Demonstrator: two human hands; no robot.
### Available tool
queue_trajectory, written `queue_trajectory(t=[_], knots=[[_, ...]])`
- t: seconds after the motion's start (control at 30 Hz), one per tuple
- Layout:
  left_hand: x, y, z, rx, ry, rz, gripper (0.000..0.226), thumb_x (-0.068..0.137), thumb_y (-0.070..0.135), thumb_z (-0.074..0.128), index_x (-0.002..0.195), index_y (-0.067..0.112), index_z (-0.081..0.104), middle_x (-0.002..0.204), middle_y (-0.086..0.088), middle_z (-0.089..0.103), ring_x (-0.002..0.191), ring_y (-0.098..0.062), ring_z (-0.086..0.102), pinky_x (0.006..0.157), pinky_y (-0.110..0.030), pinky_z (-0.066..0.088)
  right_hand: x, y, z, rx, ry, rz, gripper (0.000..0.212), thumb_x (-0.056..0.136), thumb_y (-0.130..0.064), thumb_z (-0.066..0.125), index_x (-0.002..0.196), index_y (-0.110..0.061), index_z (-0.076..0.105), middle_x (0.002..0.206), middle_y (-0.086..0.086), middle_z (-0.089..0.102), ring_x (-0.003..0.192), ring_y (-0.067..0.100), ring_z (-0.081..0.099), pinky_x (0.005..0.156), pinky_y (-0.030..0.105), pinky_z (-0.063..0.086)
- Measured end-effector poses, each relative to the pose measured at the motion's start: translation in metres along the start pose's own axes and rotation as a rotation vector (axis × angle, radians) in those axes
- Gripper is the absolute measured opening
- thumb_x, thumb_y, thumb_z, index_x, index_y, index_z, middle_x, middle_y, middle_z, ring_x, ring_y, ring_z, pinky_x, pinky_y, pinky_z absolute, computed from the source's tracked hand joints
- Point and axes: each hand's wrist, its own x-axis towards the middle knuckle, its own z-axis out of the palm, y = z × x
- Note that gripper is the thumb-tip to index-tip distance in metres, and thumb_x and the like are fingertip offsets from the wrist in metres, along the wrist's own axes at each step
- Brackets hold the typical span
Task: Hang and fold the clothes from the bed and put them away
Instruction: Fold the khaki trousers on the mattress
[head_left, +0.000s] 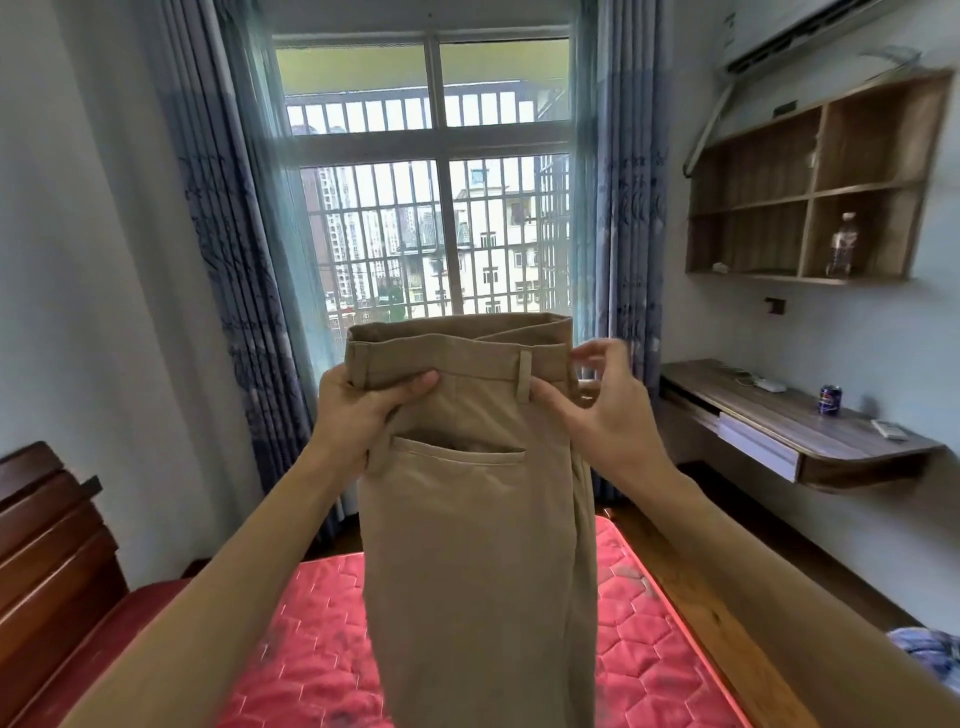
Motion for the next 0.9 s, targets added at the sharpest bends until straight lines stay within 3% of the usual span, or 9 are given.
queue_trajectory(t=[0.1, 0.17, 0.23, 0.33, 0.4, 0.6, 0.73, 0.83, 0.9], knots=[[0.001, 0.000, 0.000, 0.010, -0.007, 0.019, 0.044, 0.065, 0.006, 0.084, 0.107, -0.003, 0.071, 0.105, -0.015, 0.075, 0.099, -0.027, 0.073, 0.083, -0.039, 0.060, -0.002, 0.006, 0.004, -0.063, -0.067, -0.034, 0.035, 0.085, -0.048, 0.068, 0.105, -0.019, 0.069, 0.094, -0.005, 0.072, 0.086, 0.015, 0.067, 0.078, 0.044, 0.057], [0.001, 0.002, -0.002, 0.036, -0.035, 0.025, 0.042, 0.067, 0.006, 0.083, 0.107, 0.000, 0.071, 0.103, -0.012, 0.076, 0.097, -0.024, 0.073, 0.078, -0.033, 0.061, 0.001, 0.007, 0.004, -0.046, -0.042, -0.108, 0.031, 0.089, -0.042, 0.064, 0.103, -0.016, 0.073, 0.091, 0.004, 0.073, 0.085, 0.027, 0.065, 0.075, 0.050, 0.054], [0.003, 0.005, -0.009, 0.082, -0.091, 0.028, 0.042, 0.070, 0.006, 0.082, 0.110, 0.003, 0.070, 0.104, -0.008, 0.076, 0.098, -0.022, 0.073, 0.074, -0.027, 0.060, 0.004, 0.004, 0.005, -0.012, 0.025, -0.147, 0.022, 0.092, -0.034, 0.064, 0.100, -0.017, 0.074, 0.090, 0.005, 0.074, 0.083, 0.028, 0.065, 0.073, 0.046, 0.054], [0.005, 0.011, -0.024, 0.227, -0.222, 0.035, 0.056, 0.065, 0.007, 0.088, 0.118, 0.007, 0.068, 0.111, -0.006, 0.074, 0.103, -0.018, 0.071, 0.080, -0.027, 0.059, 0.007, 0.000, 0.009, 0.113, 0.109, -0.137, 0.011, 0.096, -0.018, 0.062, 0.100, -0.024, 0.071, 0.091, -0.010, 0.072, 0.082, 0.003, 0.064, 0.070, 0.018, 0.050], [0.003, 0.012, -0.030, 0.333, -0.241, 0.034, 0.058, 0.060, 0.006, 0.091, 0.114, 0.008, 0.070, 0.108, -0.003, 0.075, 0.101, -0.015, 0.071, 0.079, -0.024, 0.058, 0.010, 0.000, 0.013, 0.130, 0.078, -0.104, 0.011, 0.097, -0.015, 0.060, 0.101, -0.019, 0.070, 0.092, -0.011, 0.070, 0.084, -0.004, 0.062, 0.073, 0.010, 0.046], [-0.007, 0.010, -0.048, 0.500, -0.143, 0.045, 0.050, 0.053, 0.012, 0.094, 0.100, 0.012, 0.076, 0.093, 0.008, 0.077, 0.088, 0.000, 0.071, 0.071, -0.014, 0.054, 0.010, 0.003, 0.027, 0.105, -0.017, -0.050, 0.015, 0.099, -0.025, 0.057, 0.112, -0.018, 0.060, 0.091, -0.010, 0.071, 0.083, 0.002, 0.067, 0.074, 0.026, 0.056], [-0.006, 0.004, -0.060, 0.504, -0.048, 0.037, 0.049, 0.056, 0.008, 0.094, 0.101, 0.009, 0.076, 0.095, 0.008, 0.075, 0.084, 0.002, 0.071, 0.068, -0.013, 0.055, 0.032, 0.000, 0.032, -0.112, -0.174, 0.018, 0.053, 0.086, -0.059, 0.060, 0.133, -0.036, 0.052, 0.097, -0.005, 0.075, 0.092, 0.013, 0.070, 0.084, 0.040, 0.057], [0.003, -0.007, -0.075, 0.551, 0.029, 0.044, 0.048, 0.052, 0.014, 0.096, 0.097, 0.012, 0.077, 0.094, 0.007, 0.075, 0.085, 0.000, 0.071, 0.070, -0.015, 0.056, 0.048, -0.006, 0.040, -0.244, -0.375, 0.105, 0.041, 0.094, -0.047, 0.061, 0.125, -0.021, 0.065, 0.107, -0.001, 0.072, 0.101, 0.017, 0.067, 0.089, 0.036, 0.052], [0.009, -0.015, -0.084, 0.599, 0.052, 0.048, 0.044, 0.050, 0.017, 0.097, 0.088, 0.019, 0.076, 0.090, 0.011, 0.074, 0.080, 0.004, 0.070, 0.068, -0.015, 0.055, 0.056, -0.004, 0.056, -0.297, -0.436, 0.135, 0.034, 0.099, -0.037, 0.056, 0.120, -0.013, 0.069, 0.102, 0.002, 0.071, 0.093, 0.020, 0.066, 0.089, 0.037, 0.052]])
